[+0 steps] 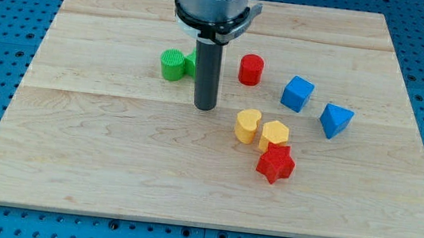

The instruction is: Slide the red circle to the top right side

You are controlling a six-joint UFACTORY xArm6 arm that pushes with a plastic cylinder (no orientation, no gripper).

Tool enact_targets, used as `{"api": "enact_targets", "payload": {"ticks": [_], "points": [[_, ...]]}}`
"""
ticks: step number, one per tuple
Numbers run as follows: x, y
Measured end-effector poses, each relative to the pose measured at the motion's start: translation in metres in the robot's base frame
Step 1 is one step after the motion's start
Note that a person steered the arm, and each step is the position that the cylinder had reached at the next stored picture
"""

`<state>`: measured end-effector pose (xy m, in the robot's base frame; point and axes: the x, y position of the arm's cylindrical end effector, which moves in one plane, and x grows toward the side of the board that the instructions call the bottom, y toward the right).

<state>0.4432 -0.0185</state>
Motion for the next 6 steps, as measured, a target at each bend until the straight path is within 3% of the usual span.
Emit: {"api": "enact_targets", "payload": {"ticks": [2, 5, 6], "points": [[-0.047, 0.032], [-0.107, 0.167], [-0.115, 0.12]]}}
